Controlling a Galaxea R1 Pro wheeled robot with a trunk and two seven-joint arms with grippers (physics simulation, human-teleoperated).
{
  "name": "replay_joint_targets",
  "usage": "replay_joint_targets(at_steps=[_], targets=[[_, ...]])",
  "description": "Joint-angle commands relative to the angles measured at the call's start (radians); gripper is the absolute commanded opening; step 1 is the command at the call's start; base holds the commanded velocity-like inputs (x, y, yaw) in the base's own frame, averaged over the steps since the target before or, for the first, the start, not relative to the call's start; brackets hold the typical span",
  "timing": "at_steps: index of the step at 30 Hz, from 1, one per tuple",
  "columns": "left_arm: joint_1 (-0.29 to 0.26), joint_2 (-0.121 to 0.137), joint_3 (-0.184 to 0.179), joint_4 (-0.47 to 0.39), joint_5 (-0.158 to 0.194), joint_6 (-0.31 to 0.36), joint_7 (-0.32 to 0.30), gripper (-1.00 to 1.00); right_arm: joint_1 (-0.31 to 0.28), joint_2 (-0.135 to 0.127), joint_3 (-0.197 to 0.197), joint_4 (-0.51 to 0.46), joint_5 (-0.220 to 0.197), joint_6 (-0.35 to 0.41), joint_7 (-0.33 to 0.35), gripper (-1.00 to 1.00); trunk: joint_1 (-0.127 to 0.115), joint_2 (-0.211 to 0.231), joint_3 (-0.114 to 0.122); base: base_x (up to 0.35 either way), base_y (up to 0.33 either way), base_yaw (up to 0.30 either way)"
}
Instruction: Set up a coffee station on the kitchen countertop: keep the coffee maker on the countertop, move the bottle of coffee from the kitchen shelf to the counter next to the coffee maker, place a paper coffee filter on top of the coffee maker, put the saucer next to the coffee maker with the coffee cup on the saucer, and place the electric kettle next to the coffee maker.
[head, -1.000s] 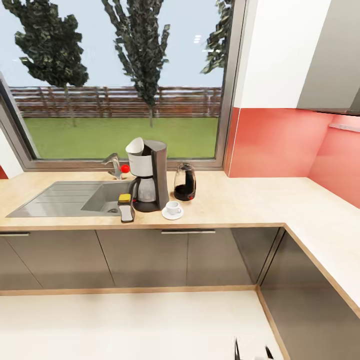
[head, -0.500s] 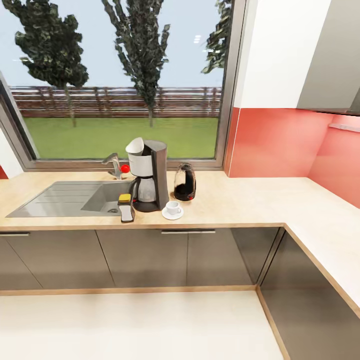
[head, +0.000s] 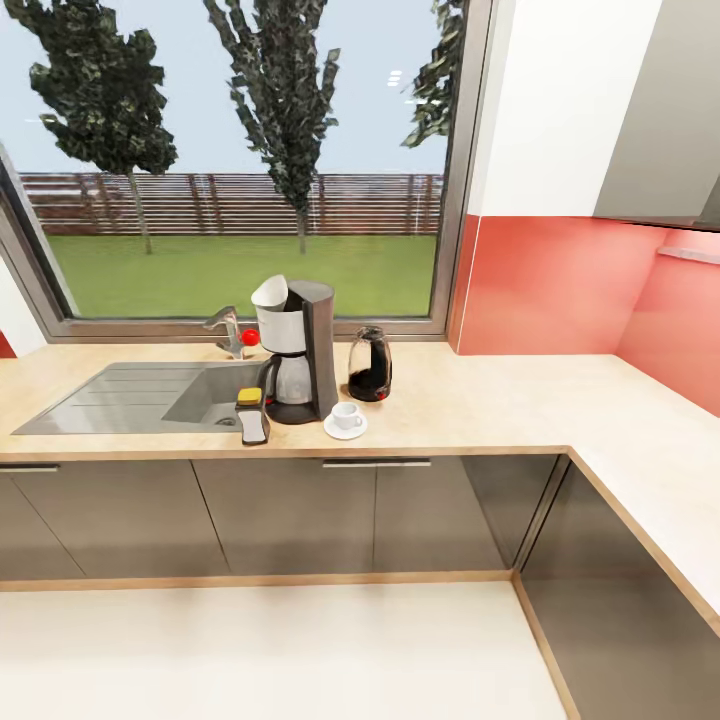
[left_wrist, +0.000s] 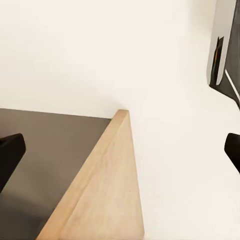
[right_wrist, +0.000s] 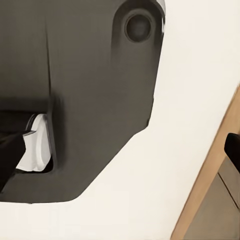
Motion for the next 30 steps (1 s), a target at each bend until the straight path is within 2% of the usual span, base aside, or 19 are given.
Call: replay_joint_targets(at_steps=[1, 12, 15, 19, 21, 30], targets=[[0.0, -0.001, -0.007, -0.004, 0.001, 0.01, 0.003, 1.0, 0.0, 0.0, 0.008, -0.002, -0.011, 0.007, -0.004, 1.0, 0.001, -0.002, -0.002, 0.0, 0.0, 0.0], [-0.002, -0.001, -0.005, -0.009, 0.002, 0.012, 0.007, 1.0, 0.0, 0.002, 0.01, -0.002, -0.009, -0.005, -0.005, 1.0, 0.001, -0.002, -0.002, 0.0, 0.0, 0.0], [-0.001, -0.001, -0.004, -0.01, 0.002, 0.01, 0.006, 1.0, 0.0, 0.004, 0.01, -0.001, -0.01, -0.068, -0.004, 1.0, 0.001, -0.002, -0.002, 0.0, 0.0, 0.0], [-0.001, 0.0, -0.005, -0.01, 0.001, 0.007, 0.005, 1.0, 0.0, 0.003, 0.008, -0.001, -0.011, -0.206, -0.005, 1.0, 0.001, -0.002, -0.002, 0.0, 0.0, 0.0], [-0.001, 0.0, -0.005, -0.01, 0.001, 0.005, 0.004, 1.0, 0.0, 0.002, 0.007, -0.002, -0.011, -0.251, -0.004, 1.0, 0.001, -0.002, -0.002, 0.0, 0.0, 0.0], [-0.001, 0.0, -0.004, -0.01, 0.001, 0.003, 0.003, 1.0, 0.0, -0.005, 0.007, -0.004, -0.009, -0.297, -0.004, 1.0, 0.001, -0.002, -0.002, 0.0, 0.0, 0.0]])
